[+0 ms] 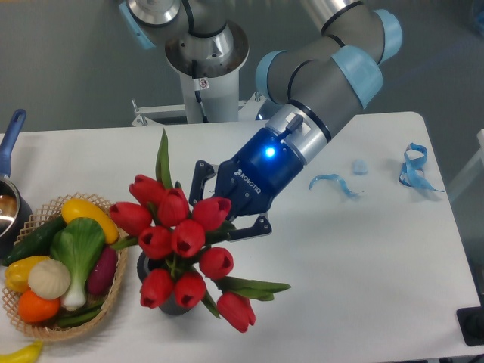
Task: Insert the flowers into the vase
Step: 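Lower the tulip stems down into the black vase opening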
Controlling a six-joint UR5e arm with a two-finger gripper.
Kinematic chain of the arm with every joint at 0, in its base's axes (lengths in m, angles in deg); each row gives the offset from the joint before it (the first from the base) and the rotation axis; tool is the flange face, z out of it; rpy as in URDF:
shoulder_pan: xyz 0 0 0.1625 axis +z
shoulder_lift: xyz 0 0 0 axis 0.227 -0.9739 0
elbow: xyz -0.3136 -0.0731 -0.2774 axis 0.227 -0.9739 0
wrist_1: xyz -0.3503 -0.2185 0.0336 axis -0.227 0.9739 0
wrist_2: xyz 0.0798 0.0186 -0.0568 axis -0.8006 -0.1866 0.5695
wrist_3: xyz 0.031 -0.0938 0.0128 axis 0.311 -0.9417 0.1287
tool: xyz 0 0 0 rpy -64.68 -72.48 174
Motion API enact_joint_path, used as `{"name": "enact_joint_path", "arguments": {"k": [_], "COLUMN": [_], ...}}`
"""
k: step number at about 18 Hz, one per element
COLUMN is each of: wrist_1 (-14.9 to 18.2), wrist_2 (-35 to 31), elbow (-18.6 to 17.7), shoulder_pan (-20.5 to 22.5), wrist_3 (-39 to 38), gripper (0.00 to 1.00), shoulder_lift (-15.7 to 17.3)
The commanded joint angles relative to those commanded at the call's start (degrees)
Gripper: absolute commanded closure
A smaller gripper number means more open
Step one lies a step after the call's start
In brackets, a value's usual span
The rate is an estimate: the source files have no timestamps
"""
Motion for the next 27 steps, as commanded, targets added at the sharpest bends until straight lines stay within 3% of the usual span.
{"name": "enact_joint_path", "arguments": {"k": [3, 14, 19, 22, 27], "wrist_1": [-0.1, -0.1, -0.1, -0.2, -0.1], "wrist_2": [-0.1, -0.7, -2.6, -2.7, -2.7], "elbow": [1.1, 0.8, 0.2, -1.5, -8.8], "shoulder_pan": [-1.2, -4.5, -5.7, -5.8, -5.9], "wrist_3": [1.0, 1.6, 5.4, 8.9, 18.5], "gripper": [0.93, 0.93, 0.93, 0.93, 0.93], "shoulder_lift": [-1.7, -3.7, -4.8, -4.8, -2.7]}}
